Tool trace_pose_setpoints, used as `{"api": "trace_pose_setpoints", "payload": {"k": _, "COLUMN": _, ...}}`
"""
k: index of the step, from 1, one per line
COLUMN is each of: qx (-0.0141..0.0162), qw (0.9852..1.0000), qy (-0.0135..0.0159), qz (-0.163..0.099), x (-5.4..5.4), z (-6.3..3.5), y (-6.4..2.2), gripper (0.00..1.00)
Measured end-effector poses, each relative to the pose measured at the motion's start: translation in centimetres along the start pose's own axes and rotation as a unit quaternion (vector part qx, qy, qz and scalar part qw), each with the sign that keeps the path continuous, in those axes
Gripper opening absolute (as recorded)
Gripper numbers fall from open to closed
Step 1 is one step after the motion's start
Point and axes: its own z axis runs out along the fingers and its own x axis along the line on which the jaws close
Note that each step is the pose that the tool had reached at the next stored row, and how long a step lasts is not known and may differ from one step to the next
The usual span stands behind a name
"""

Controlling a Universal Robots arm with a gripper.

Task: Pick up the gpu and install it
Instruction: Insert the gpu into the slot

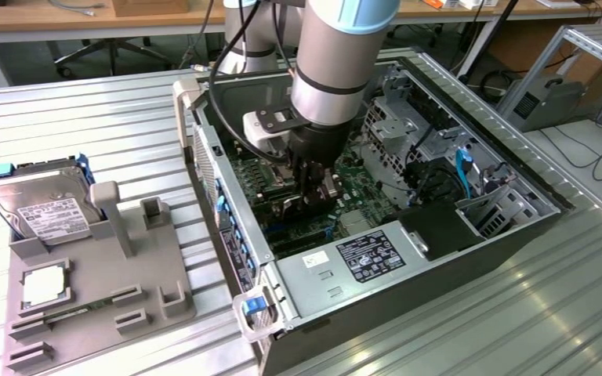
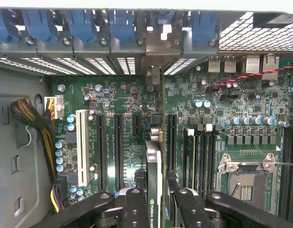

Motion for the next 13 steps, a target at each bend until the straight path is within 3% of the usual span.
{"api": "trace_pose_setpoints", "payload": {"k": 13, "qx": 0.0, "qw": 1.0, "qy": 0.0, "qz": 0.0, "x": 0.0, "z": 0.0, "y": 0.14, "gripper": 0.26}}
